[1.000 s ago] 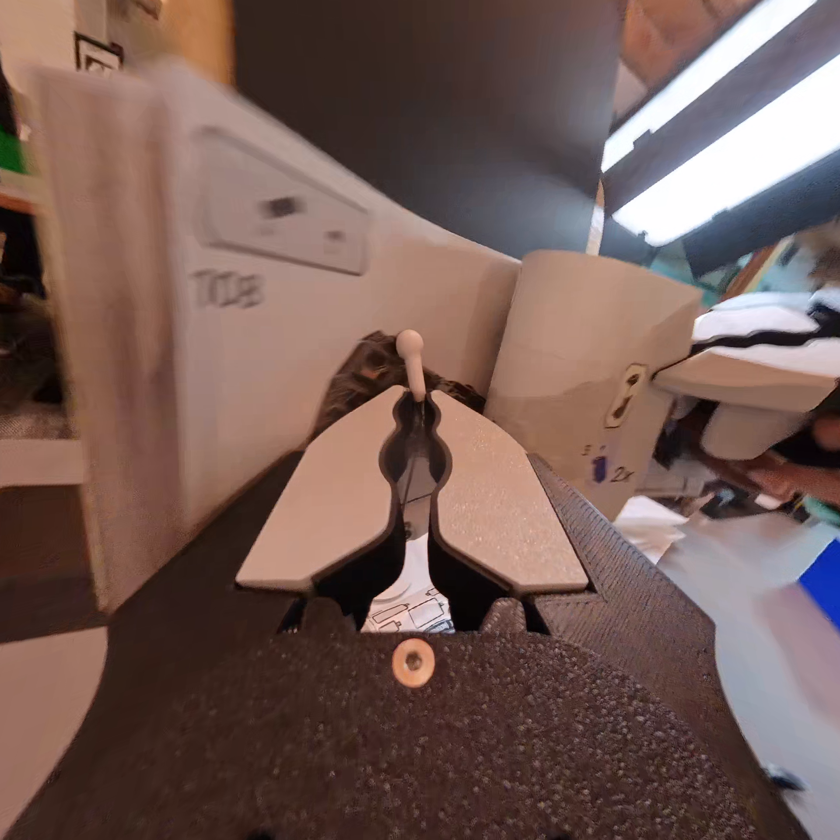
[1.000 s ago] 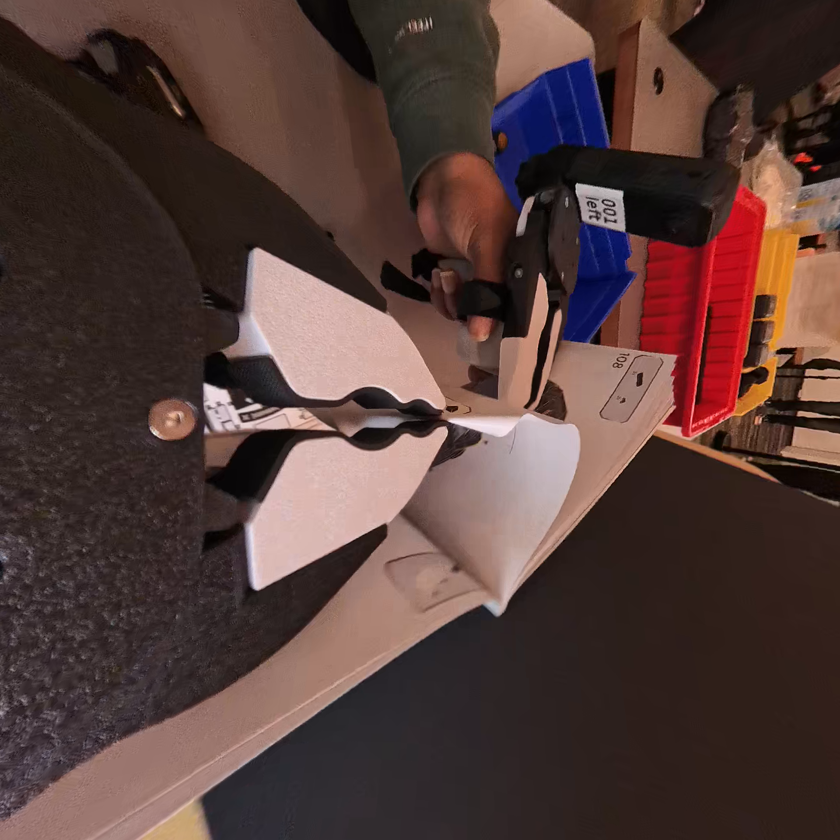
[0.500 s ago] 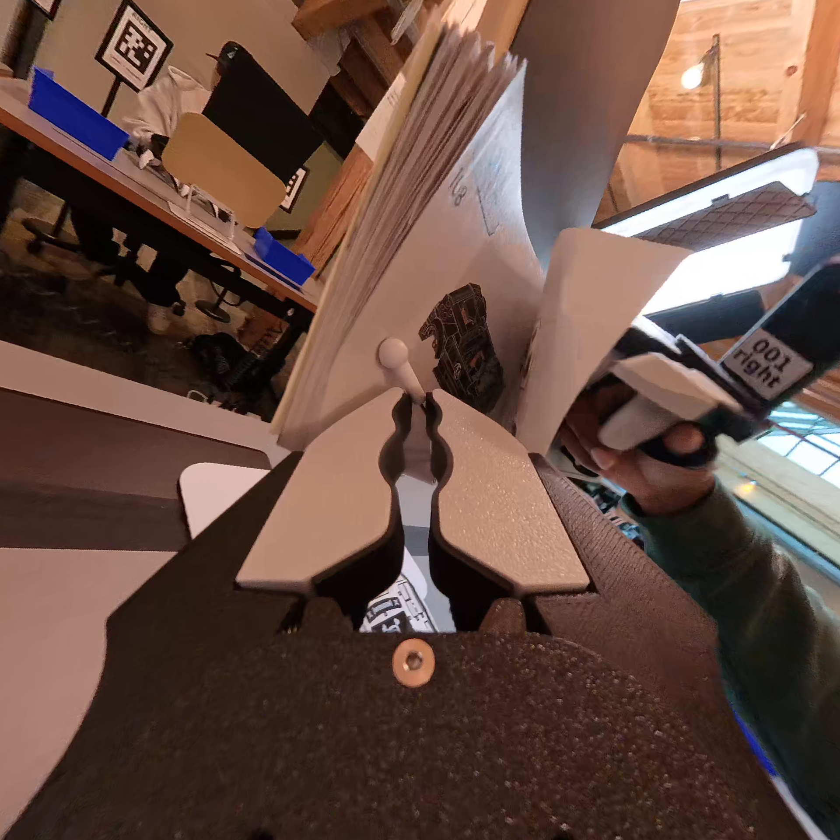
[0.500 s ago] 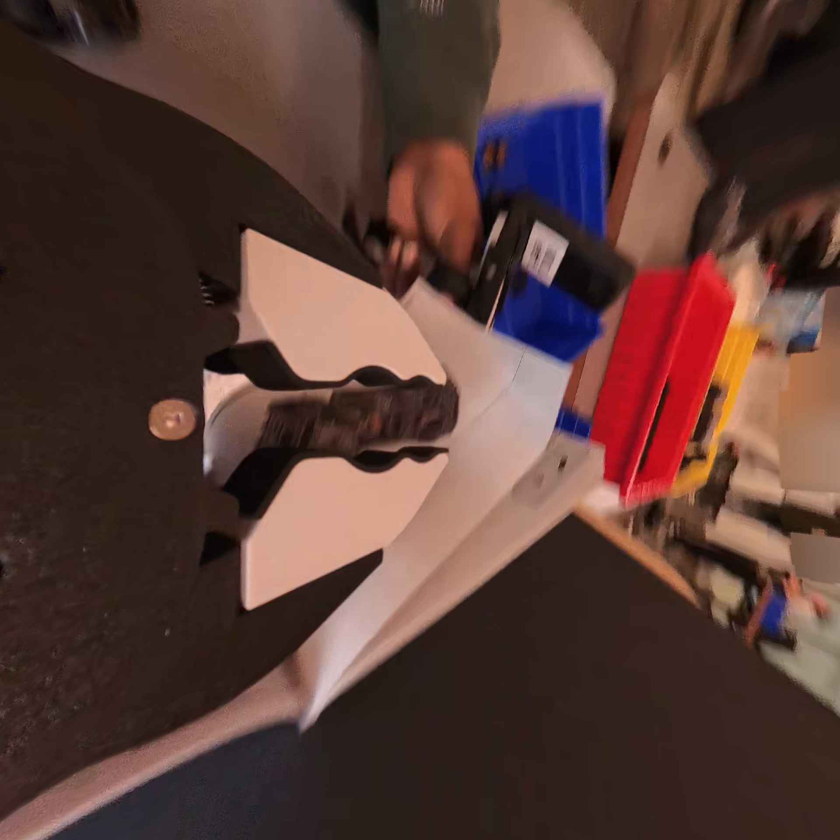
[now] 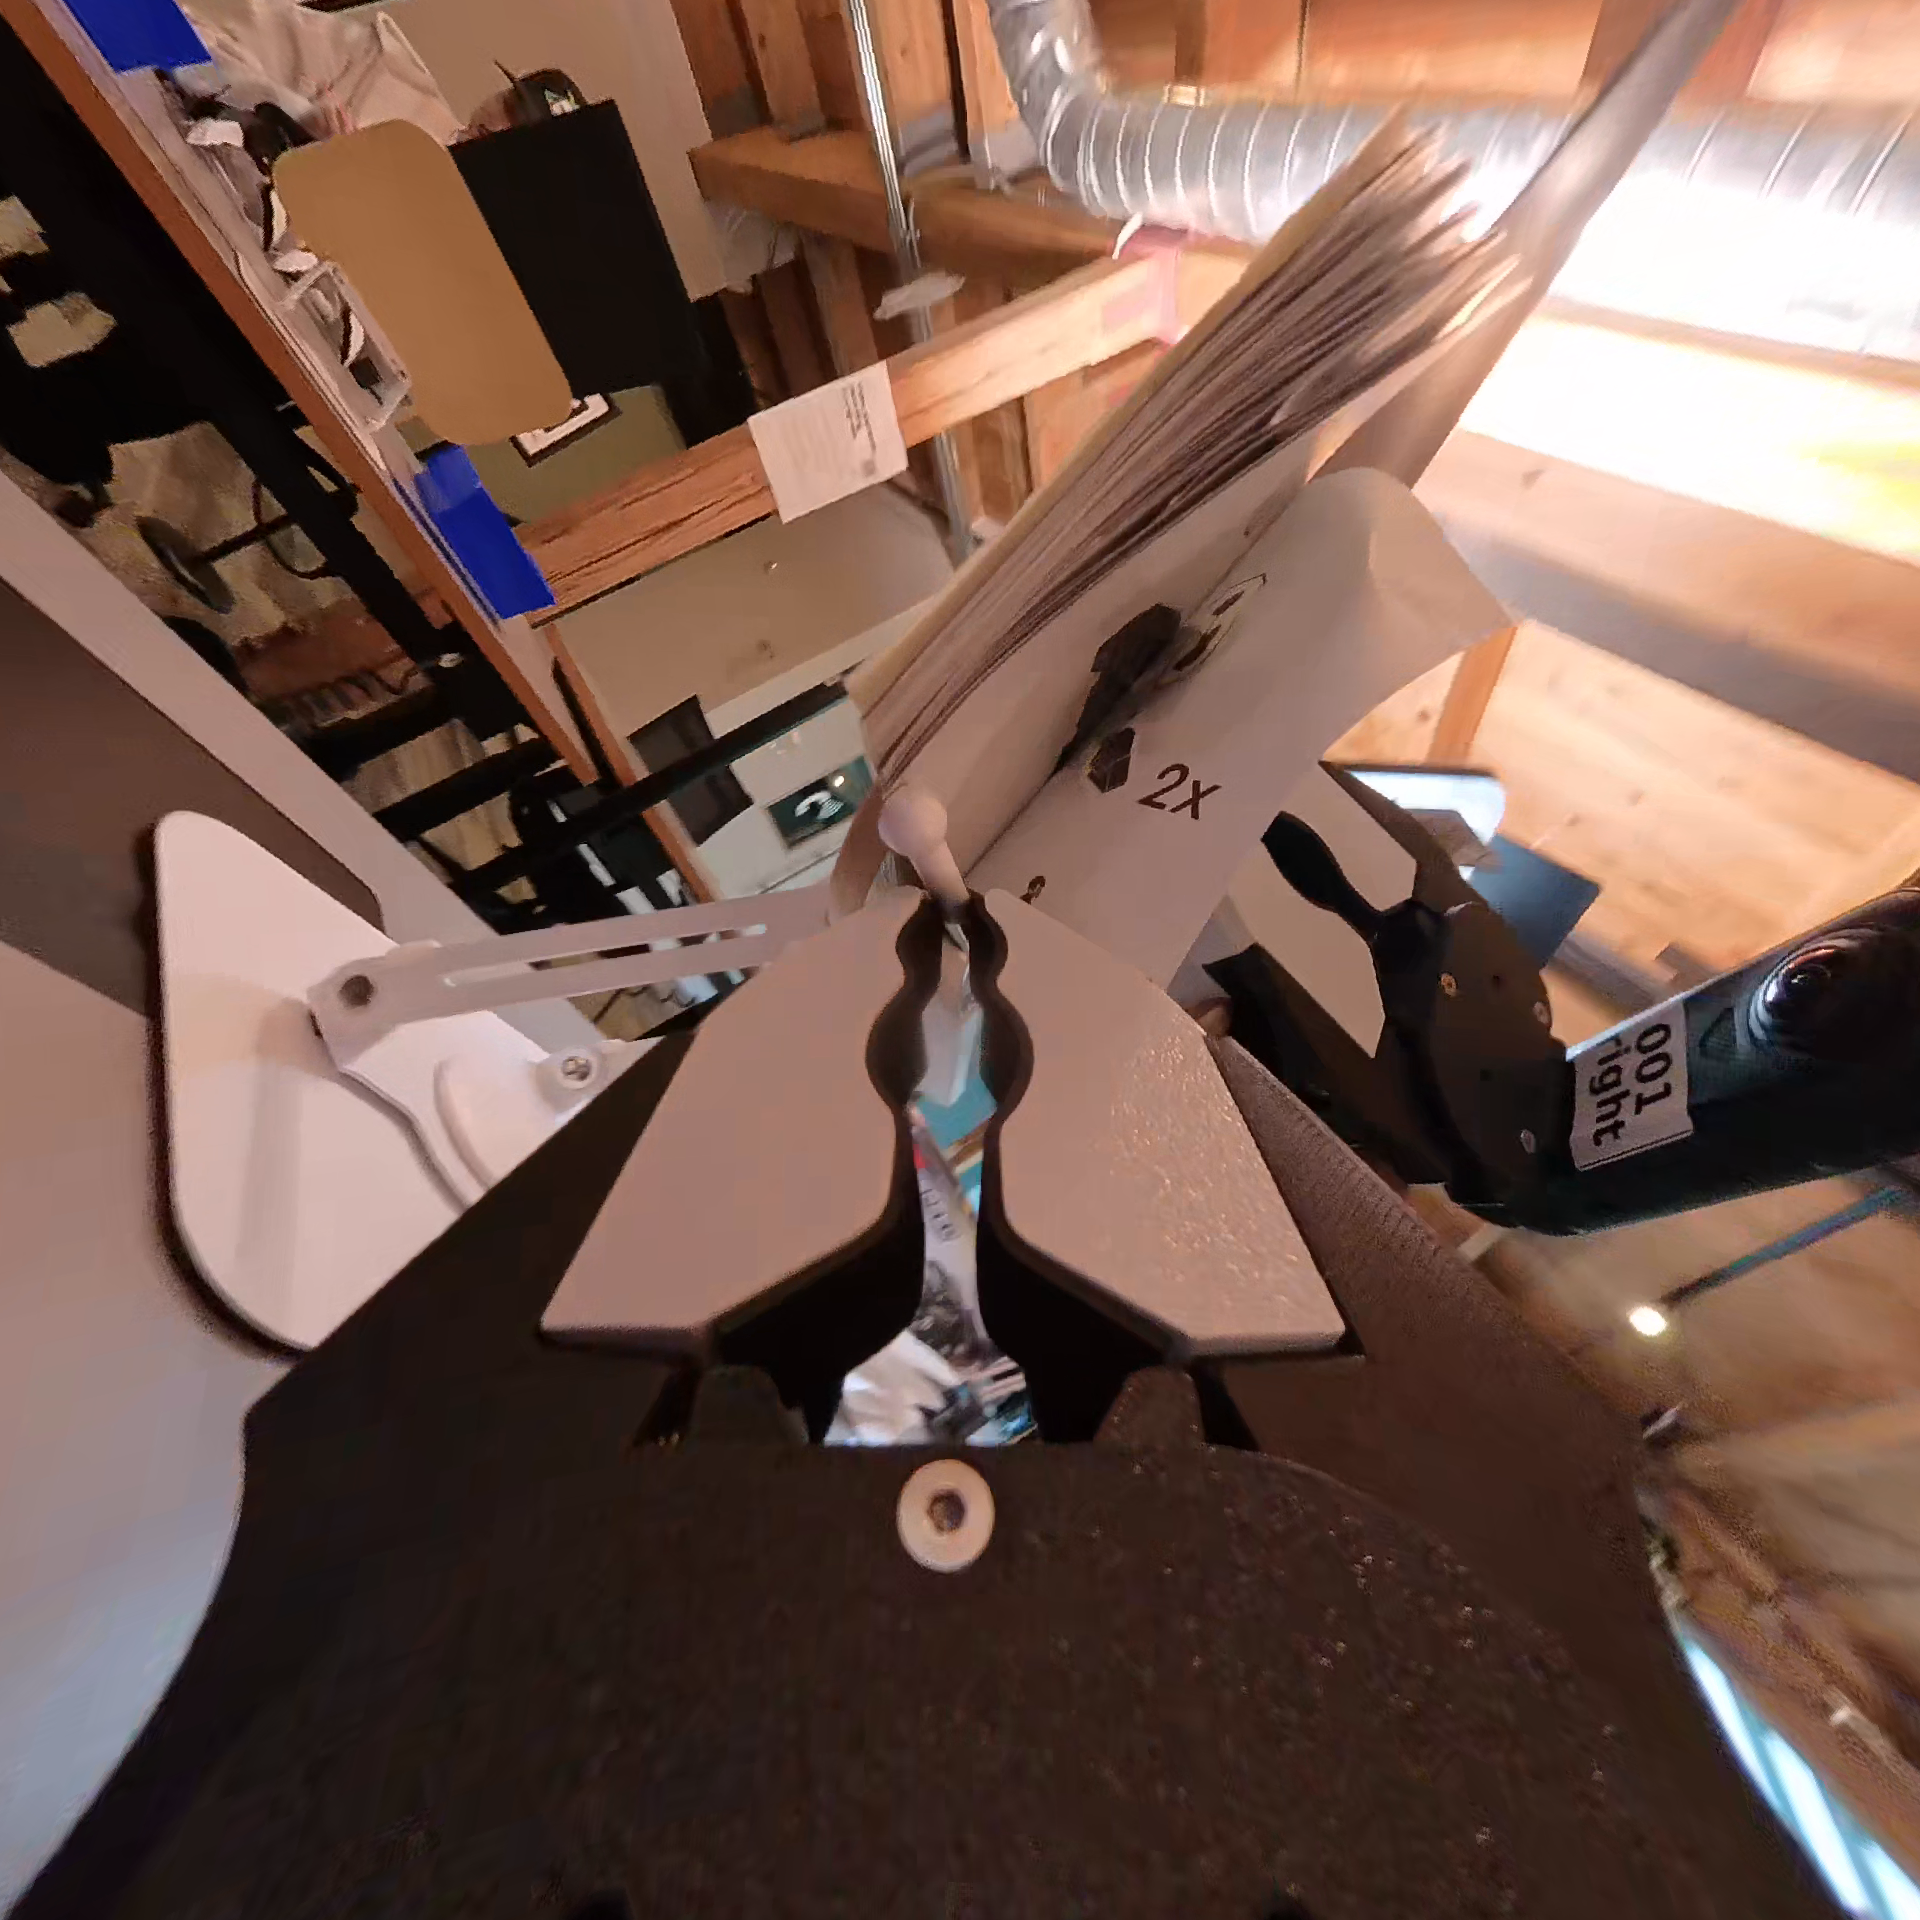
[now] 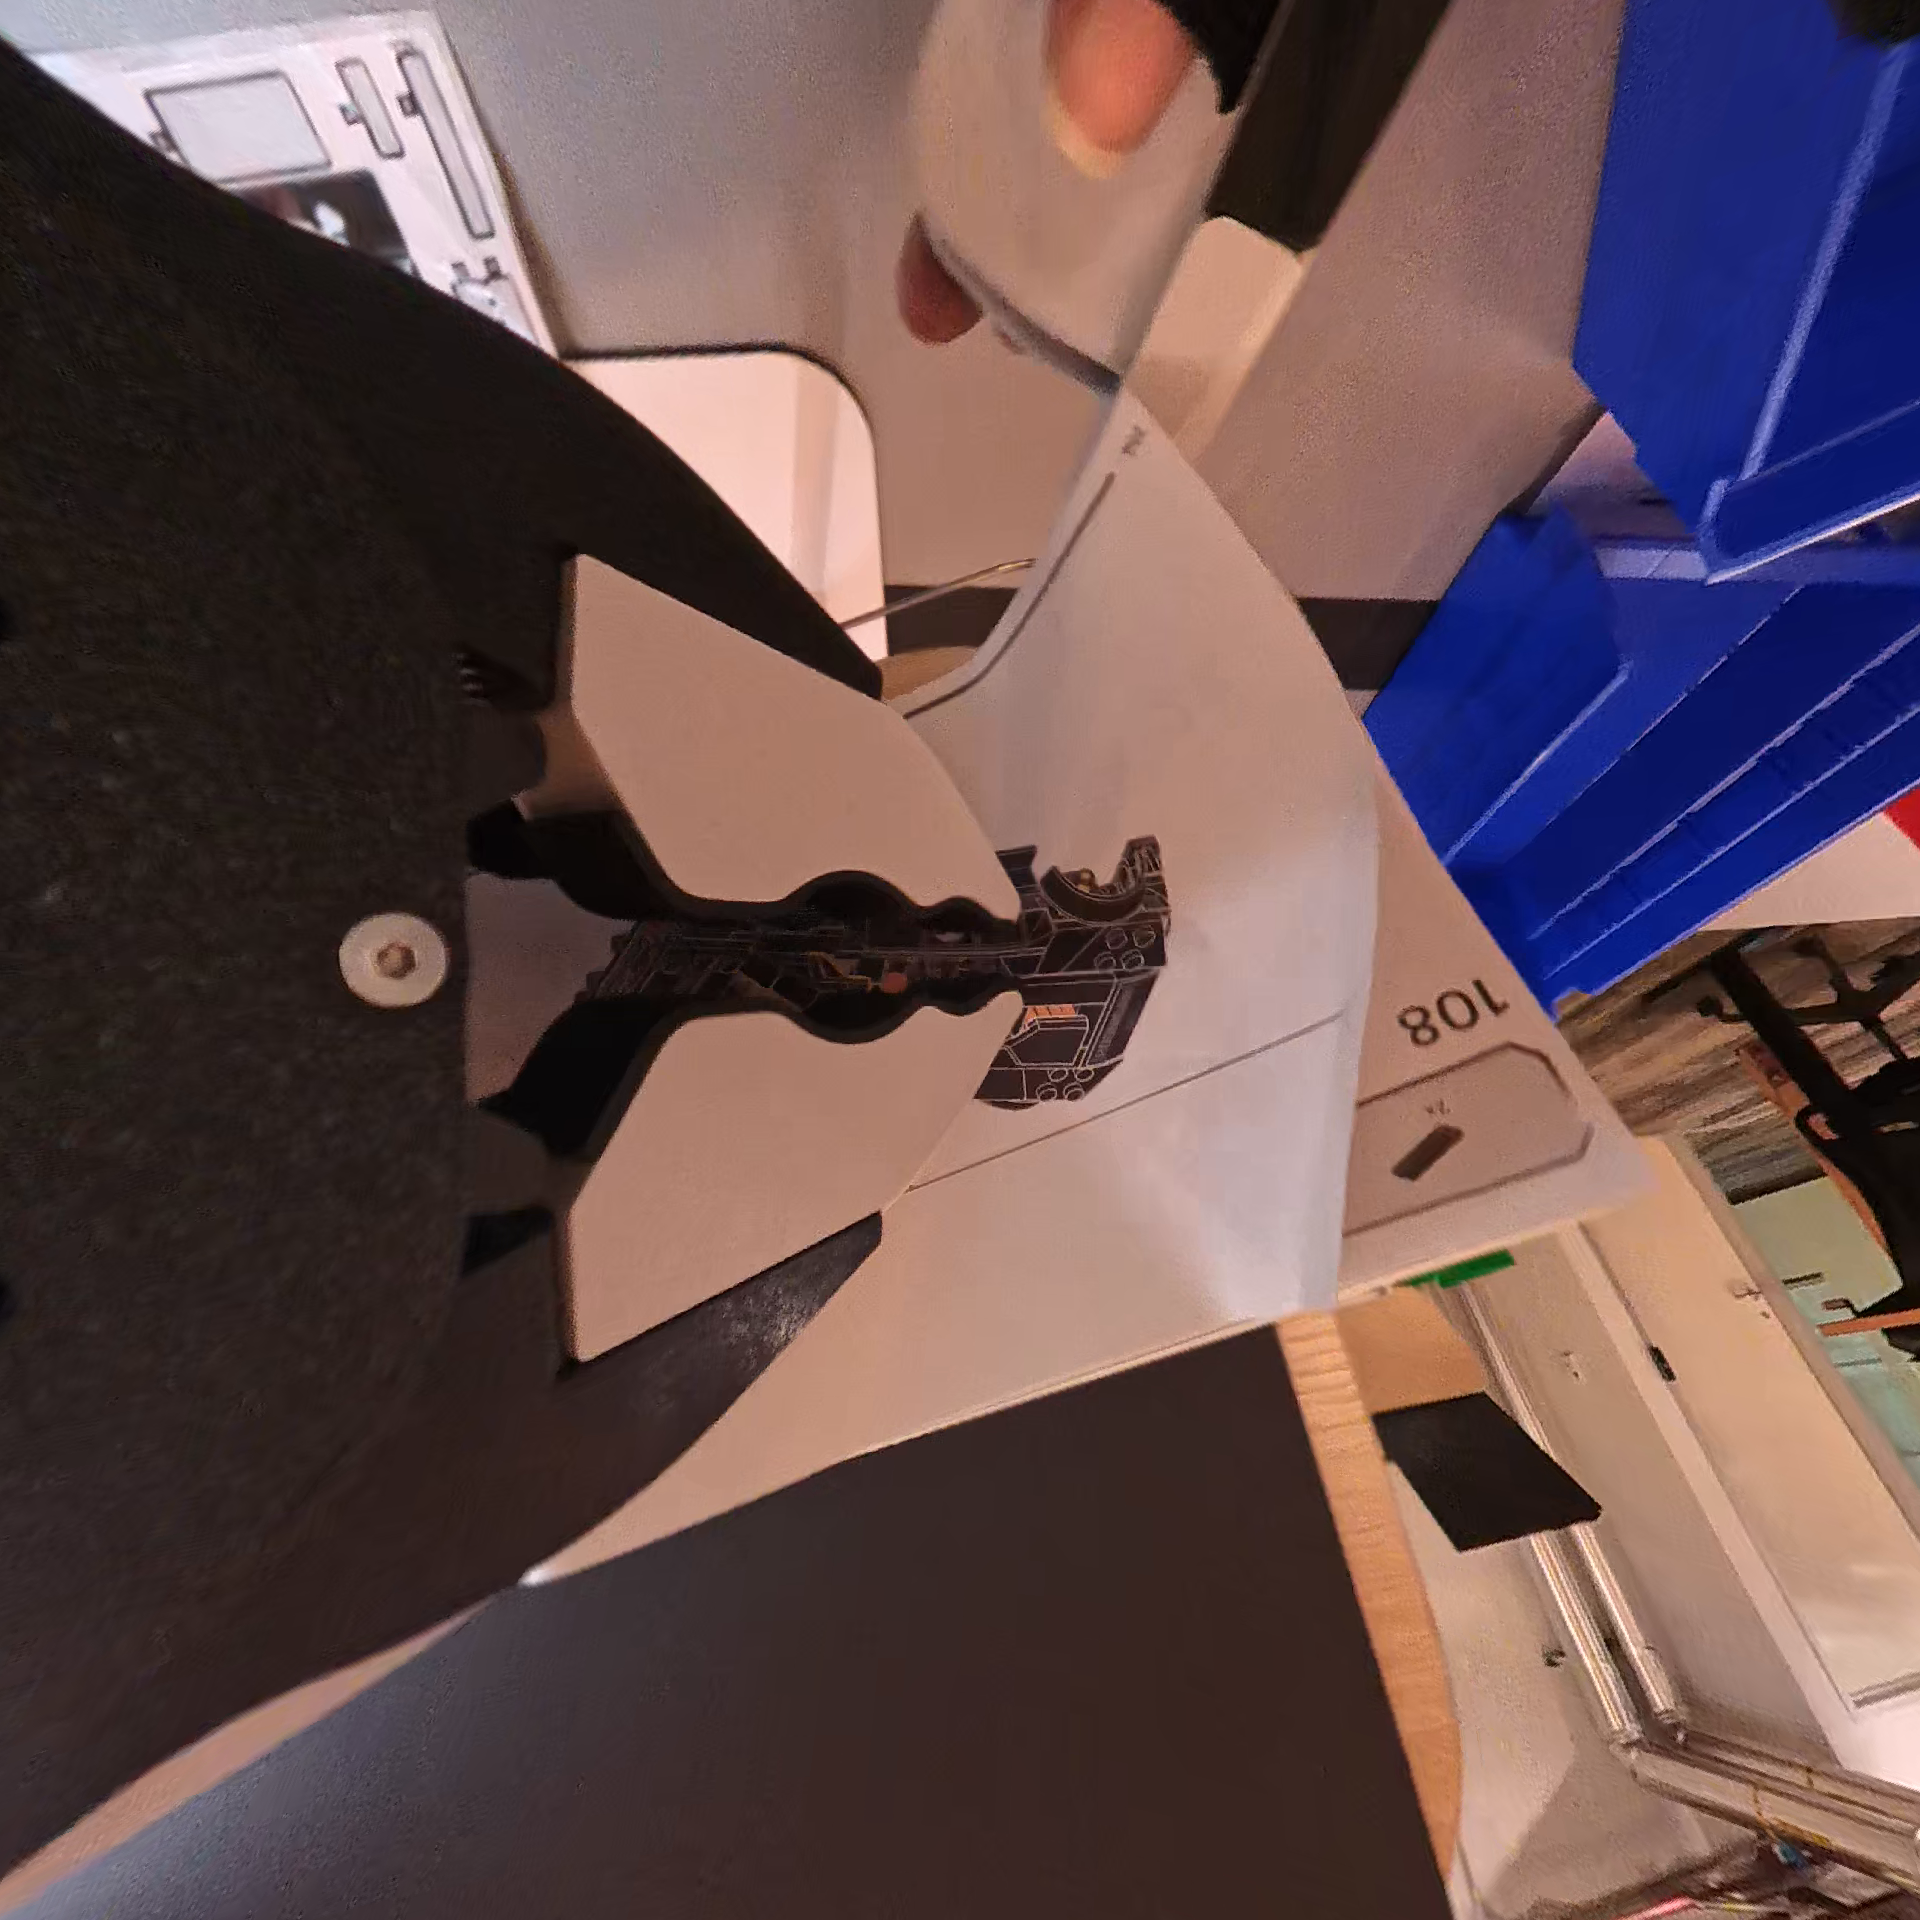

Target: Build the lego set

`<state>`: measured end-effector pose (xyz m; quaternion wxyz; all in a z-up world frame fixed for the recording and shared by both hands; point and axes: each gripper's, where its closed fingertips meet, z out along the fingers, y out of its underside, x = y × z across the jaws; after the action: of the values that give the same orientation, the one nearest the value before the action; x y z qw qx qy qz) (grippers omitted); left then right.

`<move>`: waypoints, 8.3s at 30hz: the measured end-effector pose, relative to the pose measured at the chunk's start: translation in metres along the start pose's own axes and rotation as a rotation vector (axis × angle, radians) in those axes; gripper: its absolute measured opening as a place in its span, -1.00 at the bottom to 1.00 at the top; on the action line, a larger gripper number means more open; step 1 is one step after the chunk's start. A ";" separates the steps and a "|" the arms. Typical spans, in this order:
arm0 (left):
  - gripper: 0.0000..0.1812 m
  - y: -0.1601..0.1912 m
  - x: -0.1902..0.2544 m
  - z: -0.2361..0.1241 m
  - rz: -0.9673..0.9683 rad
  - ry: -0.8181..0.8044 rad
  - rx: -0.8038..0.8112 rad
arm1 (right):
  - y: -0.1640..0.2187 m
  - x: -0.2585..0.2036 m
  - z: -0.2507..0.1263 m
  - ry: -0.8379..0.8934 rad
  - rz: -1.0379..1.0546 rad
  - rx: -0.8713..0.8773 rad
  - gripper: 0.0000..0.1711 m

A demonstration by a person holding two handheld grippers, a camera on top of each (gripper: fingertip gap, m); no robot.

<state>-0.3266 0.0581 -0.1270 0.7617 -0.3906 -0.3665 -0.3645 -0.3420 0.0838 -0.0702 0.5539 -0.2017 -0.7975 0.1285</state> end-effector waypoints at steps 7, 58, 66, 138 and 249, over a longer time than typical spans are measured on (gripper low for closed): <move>-0.94 0.001 -0.003 -0.002 -0.134 0.043 0.108 | -0.004 0.003 0.000 -0.077 0.220 -0.010 -0.96; -0.98 0.095 0.019 0.088 2.095 -0.323 -1.058 | 0.123 -0.018 -0.060 -0.082 0.843 0.128 -0.99; -0.84 0.093 0.038 0.085 1.878 -0.271 -0.863 | 0.157 0.005 -0.094 0.018 0.964 0.176 -0.93; -0.11 0.242 0.024 -0.156 1.074 0.087 -1.363 | 0.245 -0.228 -0.312 -0.342 0.880 -0.283 -0.90; -0.91 0.313 0.052 -0.104 0.831 0.079 -1.484 | 0.158 -0.233 -0.287 -0.585 0.690 0.109 -0.76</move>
<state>-0.0103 0.0892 -0.2302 0.3927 -0.8785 0.1675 -0.2144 0.0256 0.1100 -0.2306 0.2400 -0.3815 -0.7985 0.3991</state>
